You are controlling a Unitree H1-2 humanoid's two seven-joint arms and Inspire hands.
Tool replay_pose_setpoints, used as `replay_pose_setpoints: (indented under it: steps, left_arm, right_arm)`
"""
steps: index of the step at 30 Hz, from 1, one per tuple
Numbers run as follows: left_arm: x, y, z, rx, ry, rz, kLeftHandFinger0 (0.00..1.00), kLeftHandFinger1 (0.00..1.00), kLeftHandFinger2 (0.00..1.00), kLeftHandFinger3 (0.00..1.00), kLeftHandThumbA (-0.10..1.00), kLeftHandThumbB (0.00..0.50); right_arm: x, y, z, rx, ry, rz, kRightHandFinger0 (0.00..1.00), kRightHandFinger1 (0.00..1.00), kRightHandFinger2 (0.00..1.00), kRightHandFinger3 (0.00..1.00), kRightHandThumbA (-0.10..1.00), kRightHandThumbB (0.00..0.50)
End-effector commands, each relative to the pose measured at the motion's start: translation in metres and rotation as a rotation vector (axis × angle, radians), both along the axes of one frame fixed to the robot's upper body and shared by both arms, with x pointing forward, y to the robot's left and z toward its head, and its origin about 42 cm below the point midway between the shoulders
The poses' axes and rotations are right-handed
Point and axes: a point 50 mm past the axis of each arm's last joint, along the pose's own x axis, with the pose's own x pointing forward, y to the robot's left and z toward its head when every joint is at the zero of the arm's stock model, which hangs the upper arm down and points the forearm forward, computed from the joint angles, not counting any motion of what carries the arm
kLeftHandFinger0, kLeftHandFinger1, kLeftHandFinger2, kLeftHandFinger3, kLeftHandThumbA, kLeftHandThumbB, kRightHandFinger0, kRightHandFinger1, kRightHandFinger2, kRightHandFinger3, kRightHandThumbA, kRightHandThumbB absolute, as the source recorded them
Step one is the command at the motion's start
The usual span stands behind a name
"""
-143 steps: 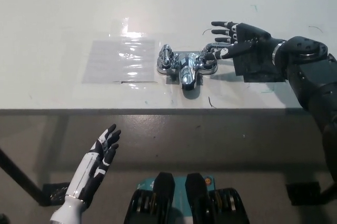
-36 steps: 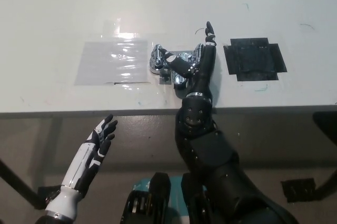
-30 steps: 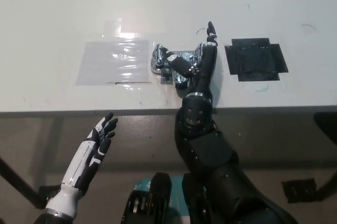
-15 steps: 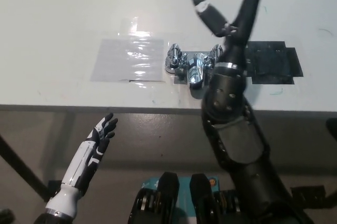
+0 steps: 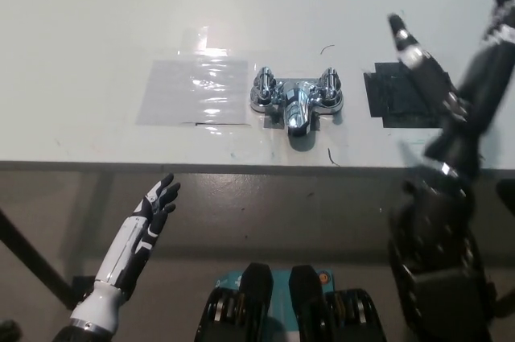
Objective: The faucet is at the center of the desk and the robot turn off the faucet by turning the right faucet handle using the right hand
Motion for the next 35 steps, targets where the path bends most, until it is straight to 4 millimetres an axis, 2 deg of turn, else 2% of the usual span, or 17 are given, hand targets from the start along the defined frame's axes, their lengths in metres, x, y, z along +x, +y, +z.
replay_pose_setpoints:
  steps: [1, 2, 3, 4, 5, 7, 11, 12, 15, 17, 22, 23, 25, 28, 35]
  left_arm:
    - [0.005, 0.006, 0.018, 0.016, -0.086, -0.025, 1.0, 1.0, 1.0, 1.0, 0.97, 0.283]
    - [0.004, 0.006, 0.017, 0.015, -0.081, -0.026, 1.0, 1.0, 1.0, 1.0, 0.97, 0.285]
    - [0.004, 0.006, 0.017, 0.016, -0.082, -0.026, 1.0, 1.0, 1.0, 1.0, 0.97, 0.287]
    - [0.004, 0.005, 0.017, 0.017, -0.083, -0.025, 1.0, 1.0, 1.0, 1.0, 0.97, 0.287]
    - [0.003, 0.006, 0.016, 0.019, -0.083, -0.024, 1.0, 1.0, 1.0, 1.0, 0.97, 0.28]
    - [0.001, 0.007, 0.015, 0.02, -0.083, -0.022, 1.0, 1.0, 1.0, 1.0, 0.97, 0.281]
    - [0.0, 0.009, 0.015, 0.003, -0.079, -0.011, 1.0, 1.0, 1.0, 1.0, 0.97, 0.291]
    - [-0.001, 0.01, 0.016, 0.011, -0.081, -0.009, 1.0, 1.0, 1.0, 1.0, 0.98, 0.281]
    - [-0.002, 0.01, 0.016, 0.01, -0.074, 0.0, 1.0, 1.0, 1.0, 1.0, 0.97, 0.286]
    - [-0.001, 0.01, 0.015, 0.0, -0.07, 0.0, 1.0, 1.0, 1.0, 1.0, 0.96, 0.287]
    - [-0.003, 0.01, 0.016, -0.001, -0.066, 0.002, 1.0, 1.0, 1.0, 1.0, 0.95, 0.285]
    - [-0.002, 0.011, 0.016, -0.005, -0.066, 0.004, 1.0, 1.0, 1.0, 1.0, 0.95, 0.285]
    - [-0.002, 0.012, 0.016, -0.002, -0.061, 0.009, 1.0, 1.0, 1.0, 1.0, 0.95, 0.293]
    - [-0.002, 0.013, 0.017, 0.012, -0.067, 0.011, 1.0, 1.0, 1.0, 1.0, 0.96, 0.275]
    - [0.0, 0.015, 0.016, 0.007, -0.065, 0.016, 1.0, 1.0, 1.0, 1.0, 0.96, 0.296]
  right_arm:
    - [-0.129, -0.015, 0.031, -0.47, -0.443, 0.021, 1.0, 1.0, 1.0, 1.0, 1.0, 0.132]
    - [-0.128, -0.018, 0.011, -0.474, -0.387, 0.044, 1.0, 1.0, 1.0, 1.0, 1.0, 0.157]
    - [-0.128, -0.019, 0.0, -0.466, -0.348, 0.06, 1.0, 1.0, 1.0, 1.0, 1.0, 0.17]
    - [-0.128, -0.019, -0.007, -0.462, -0.323, 0.07, 1.0, 1.0, 1.0, 1.0, 1.0, 0.171]
    - [-0.128, -0.022, -0.029, -0.477, -0.25, 0.066, 1.0, 1.0, 1.0, 1.0, 1.0, 0.152]
    - [-0.131, -0.023, -0.048, -0.484, -0.182, 0.064, 1.0, 1.0, 1.0, 1.0, 1.0, 0.156]
    - [-0.13, -0.031, -0.086, -0.471, -0.007, 0.13, 1.0, 1.0, 1.0, 1.0, 1.0, 0.192]
    - [-0.129, -0.033, -0.098, -0.469, 0.05, 0.149, 1.0, 1.0, 1.0, 1.0, 1.0, 0.211]
    - [-0.125, -0.041, -0.133, -0.431, 0.207, 0.197, 1.0, 1.0, 1.0, 1.0, 1.0, 0.205]
    - [-0.12, -0.042, -0.145, -0.414, 0.267, 0.204, 1.0, 1.0, 1.0, 1.0, 1.0, 0.215]
    - [-0.111, -0.046, -0.185, -0.333, 0.441, 0.278, 1.0, 1.0, 1.0, 1.0, 1.0, 0.18]
    - [-0.108, -0.047, -0.193, -0.317, 0.468, 0.289, 1.0, 1.0, 1.0, 1.0, 1.0, 0.19]
    - [-0.104, -0.046, -0.202, -0.271, 0.507, 0.325, 1.0, 1.0, 1.0, 1.0, 1.0, 0.171]
    - [-0.1, -0.045, -0.209, -0.243, 0.547, 0.356, 1.0, 1.0, 1.0, 1.0, 1.0, 0.122]
    - [-0.087, -0.044, -0.206, -0.255, 0.571, 0.387, 1.0, 1.0, 1.0, 1.0, 1.0, 0.141]
